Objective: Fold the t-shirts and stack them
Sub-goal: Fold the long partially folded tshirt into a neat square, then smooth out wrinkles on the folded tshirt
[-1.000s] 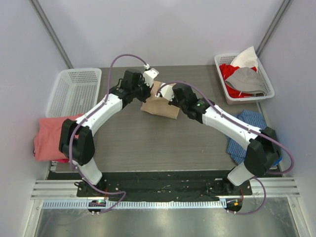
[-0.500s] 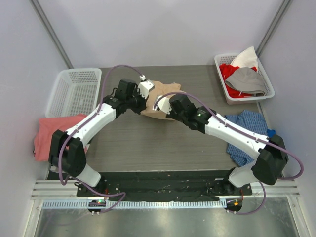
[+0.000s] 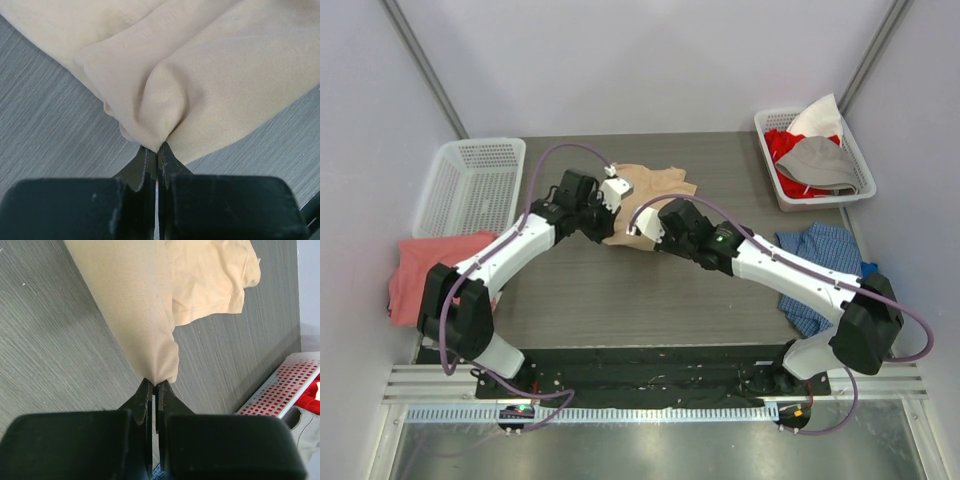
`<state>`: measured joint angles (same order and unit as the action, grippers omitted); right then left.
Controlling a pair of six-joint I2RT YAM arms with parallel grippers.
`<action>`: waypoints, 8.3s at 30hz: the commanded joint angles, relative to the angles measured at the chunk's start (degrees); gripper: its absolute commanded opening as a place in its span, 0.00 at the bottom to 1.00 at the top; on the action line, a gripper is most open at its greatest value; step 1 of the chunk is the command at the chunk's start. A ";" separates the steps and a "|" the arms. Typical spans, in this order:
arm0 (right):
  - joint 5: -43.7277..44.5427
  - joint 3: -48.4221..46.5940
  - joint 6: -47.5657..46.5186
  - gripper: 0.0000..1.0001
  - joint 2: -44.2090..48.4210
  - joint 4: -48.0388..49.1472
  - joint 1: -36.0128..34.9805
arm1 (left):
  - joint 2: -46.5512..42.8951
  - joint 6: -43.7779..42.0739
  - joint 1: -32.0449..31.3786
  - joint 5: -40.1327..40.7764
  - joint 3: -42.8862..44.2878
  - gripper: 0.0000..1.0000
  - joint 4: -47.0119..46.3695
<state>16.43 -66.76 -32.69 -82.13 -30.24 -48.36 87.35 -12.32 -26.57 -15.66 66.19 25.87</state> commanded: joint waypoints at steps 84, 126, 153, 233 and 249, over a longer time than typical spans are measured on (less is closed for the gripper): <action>0.18 -43.98 -17.06 0.01 -43.03 11.69 25.59 | 56.25 -6.58 5.74 11.08 68.63 0.08 -11.88; 11.52 -47.67 -24.44 0.48 -55.77 33.67 28.49 | 64.08 -14.22 4.15 25.50 70.30 1.00 -38.87; 6.86 -33.17 -2.56 0.64 -39.07 22.59 25.24 | 51.61 -6.59 3.36 24.29 64.16 1.00 -29.41; -13.08 1.54 14.84 0.71 -0.68 12.31 22.08 | 27.43 13.44 -10.08 -5.78 31.35 1.00 20.10; -13.00 5.59 14.76 0.71 3.38 12.05 22.08 | 30.68 6.35 -10.08 4.49 36.72 1.00 10.88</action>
<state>3.42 -61.52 -18.28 -82.00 -19.00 -26.20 115.57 -2.42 -36.64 -14.24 100.75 41.32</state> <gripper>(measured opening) 0.712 0.995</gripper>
